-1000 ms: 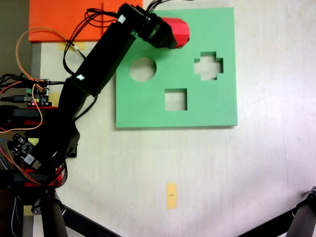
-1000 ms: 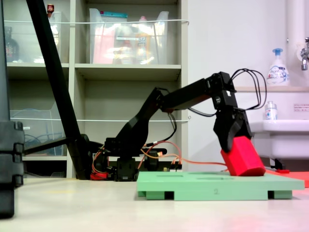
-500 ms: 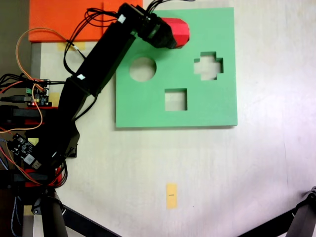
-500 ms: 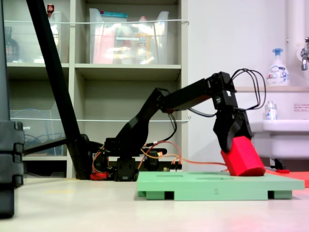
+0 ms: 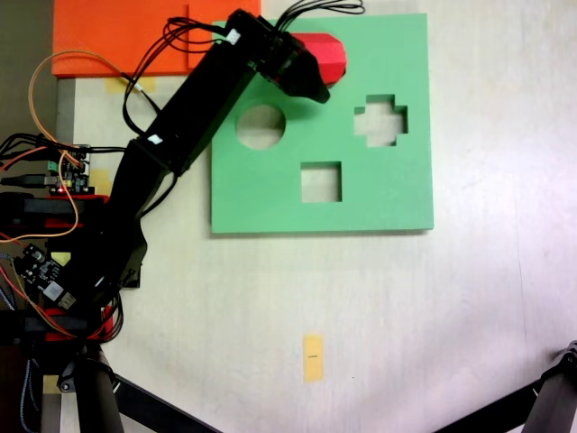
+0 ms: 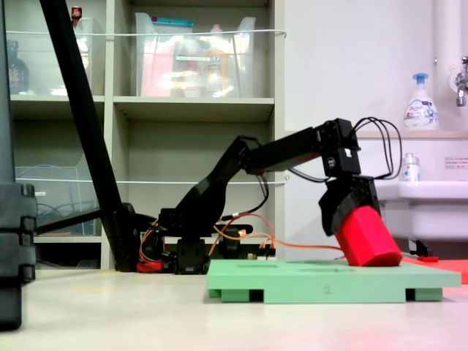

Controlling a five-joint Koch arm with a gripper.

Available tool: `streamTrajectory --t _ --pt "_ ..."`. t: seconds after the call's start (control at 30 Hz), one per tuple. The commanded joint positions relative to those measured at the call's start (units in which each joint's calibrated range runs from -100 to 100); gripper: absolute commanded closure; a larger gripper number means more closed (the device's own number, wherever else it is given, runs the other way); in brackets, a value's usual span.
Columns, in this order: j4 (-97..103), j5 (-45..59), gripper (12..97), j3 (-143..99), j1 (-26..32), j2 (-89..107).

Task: Put the octagonal pillar block into the corresponding hole

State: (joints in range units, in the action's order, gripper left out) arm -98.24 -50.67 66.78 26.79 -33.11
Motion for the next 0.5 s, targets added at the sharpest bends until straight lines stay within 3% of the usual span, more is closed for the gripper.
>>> streamTrajectory --t 0.0,0.23,0.4,0.47 --pt "-1.8 -0.1 38.1 2.7 -0.6 3.9" --pt "-1.8 -0.1 39.2 2.8 -1.0 4.5" --pt "-1.8 -0.2 61.7 2.8 -1.0 4.2" --pt "-1.8 -0.2 66.1 2.8 -1.0 4.1"
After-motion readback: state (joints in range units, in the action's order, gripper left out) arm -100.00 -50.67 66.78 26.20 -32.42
